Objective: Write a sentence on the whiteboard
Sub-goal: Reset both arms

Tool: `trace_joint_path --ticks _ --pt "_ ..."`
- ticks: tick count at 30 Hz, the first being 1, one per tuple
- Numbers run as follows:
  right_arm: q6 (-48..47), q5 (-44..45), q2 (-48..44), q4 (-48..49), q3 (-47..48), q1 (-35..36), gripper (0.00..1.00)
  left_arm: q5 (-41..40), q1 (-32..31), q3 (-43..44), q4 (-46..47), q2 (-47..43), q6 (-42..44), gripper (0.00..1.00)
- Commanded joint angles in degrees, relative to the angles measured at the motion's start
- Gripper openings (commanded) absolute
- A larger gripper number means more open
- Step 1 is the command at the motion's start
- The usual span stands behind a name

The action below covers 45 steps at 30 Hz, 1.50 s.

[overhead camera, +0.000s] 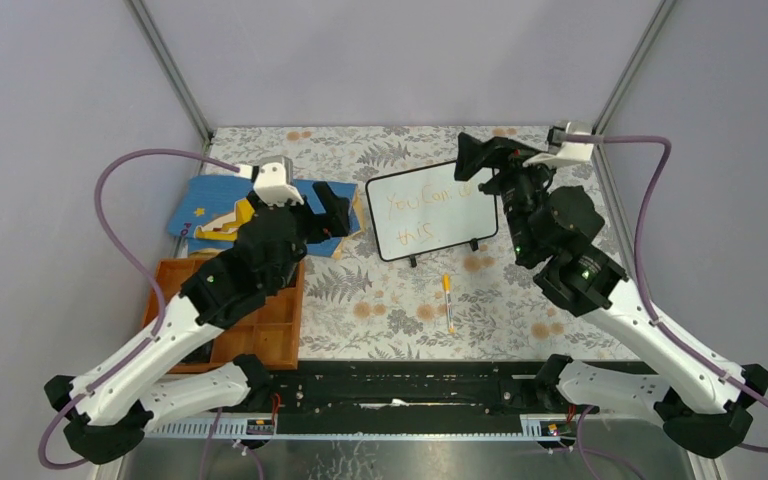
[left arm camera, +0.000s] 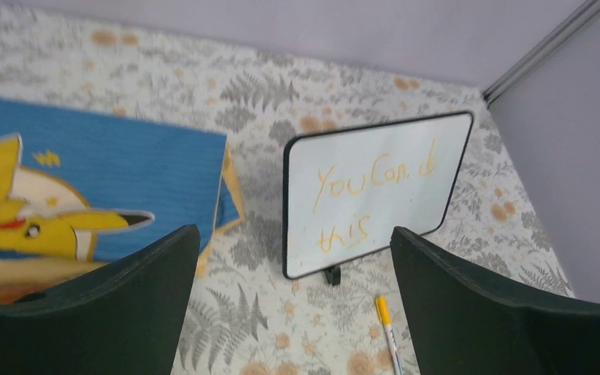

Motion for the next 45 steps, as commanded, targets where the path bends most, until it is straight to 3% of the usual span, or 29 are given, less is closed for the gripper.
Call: trace_joint_path --ticks 1,9,12,16,21,27,30,35,45 --pt "-11.1 5.4 3.1 -2.2 6.9 0.3 1.00 -1.1 -0.1 6.2 9.2 -1.9 14.3 0.99" --pt "-27.0 20.3 -0.1 14.9 4.4 0.5 1.00 2.0 -0.2 21.8 13.7 -0.9 23.1 0.99" --pt "-22.4 16.8 -3.4 12.3 2.7 0.5 1.00 2.3 -0.1 23.8 15.5 -1.8 24.2 0.99" --pt "-10.5 2.5 -10.5 5.0 -1.2 0.5 1.00 1.5 -0.2 22.6 16.2 -2.6 24.0 0.99" --pt "-1.5 -3.1 -13.4 -3.2 -1.2 0.5 1.00 1.1 -0.2 18.1 14.9 -3.2 21.9 0.99" --pt "-1.4 3.8 -11.9 -10.1 -0.3 0.5 1.00 -1.3 -0.2 13.6 12.9 -3.4 20.5 0.99" --pt "0.2 10.1 -12.7 -7.6 -3.2 0.5 1.00 -1.7 -0.2 11.6 12.7 -3.8 19.5 0.99" --pt "-4.6 5.0 -15.6 -0.1 -9.1 0.5 1.00 -3.0 -0.2 8.1 12.7 -4.1 18.8 0.99" --pt "-7.3 2.7 -14.7 -1.0 -8.9 0.5 1.00 -2.3 -0.1 7.6 10.9 -3.8 15.8 0.99"
